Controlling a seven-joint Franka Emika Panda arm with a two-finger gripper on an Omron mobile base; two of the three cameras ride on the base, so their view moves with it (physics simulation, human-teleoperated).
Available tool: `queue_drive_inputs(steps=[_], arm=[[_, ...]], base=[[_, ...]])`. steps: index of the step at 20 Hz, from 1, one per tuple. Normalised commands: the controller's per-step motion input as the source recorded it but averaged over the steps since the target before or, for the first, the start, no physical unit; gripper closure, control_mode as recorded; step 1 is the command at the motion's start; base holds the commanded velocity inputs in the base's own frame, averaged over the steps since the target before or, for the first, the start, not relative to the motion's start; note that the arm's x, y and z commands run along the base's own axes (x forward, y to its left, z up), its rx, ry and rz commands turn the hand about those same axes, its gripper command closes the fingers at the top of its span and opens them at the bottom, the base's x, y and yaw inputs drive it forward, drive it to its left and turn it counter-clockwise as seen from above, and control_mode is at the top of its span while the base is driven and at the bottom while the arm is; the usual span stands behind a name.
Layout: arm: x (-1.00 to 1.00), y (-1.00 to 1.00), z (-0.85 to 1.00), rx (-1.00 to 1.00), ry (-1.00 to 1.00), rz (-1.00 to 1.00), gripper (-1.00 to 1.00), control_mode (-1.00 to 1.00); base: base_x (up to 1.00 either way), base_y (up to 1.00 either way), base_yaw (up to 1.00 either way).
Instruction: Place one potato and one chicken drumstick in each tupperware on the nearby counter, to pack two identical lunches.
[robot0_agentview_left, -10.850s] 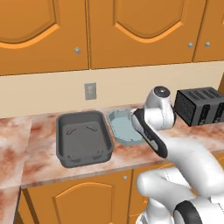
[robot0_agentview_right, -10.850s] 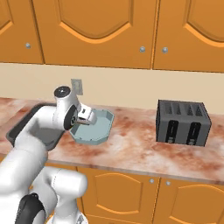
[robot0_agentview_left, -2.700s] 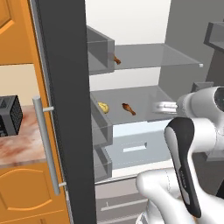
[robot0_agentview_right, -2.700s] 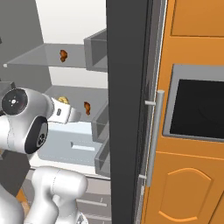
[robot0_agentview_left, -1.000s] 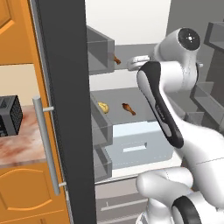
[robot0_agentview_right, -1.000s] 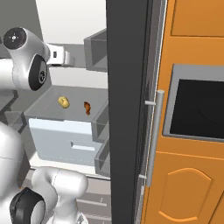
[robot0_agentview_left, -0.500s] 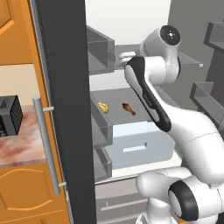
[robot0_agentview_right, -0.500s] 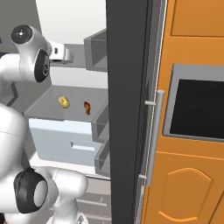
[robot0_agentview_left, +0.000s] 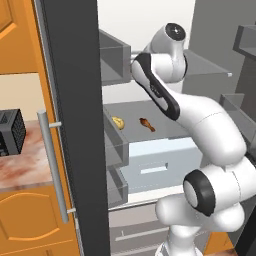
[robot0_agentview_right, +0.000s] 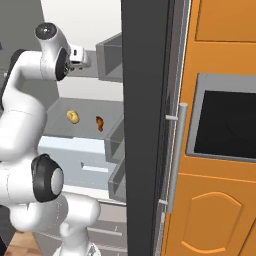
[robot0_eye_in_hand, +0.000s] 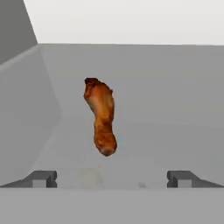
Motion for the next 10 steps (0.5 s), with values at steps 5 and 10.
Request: queue_drive_inputs(steps=[5, 10], arm=[[0.66, 0.09, -0.02, 0.00, 0.01, 0.00, -1.00, -1.00], [0.40, 0.35, -0.26, -0.05, -0.02, 0.00, -1.00, -1.00]], base=[[0.00, 0.00, 0.00], [0.00, 0.00, 0.00]])
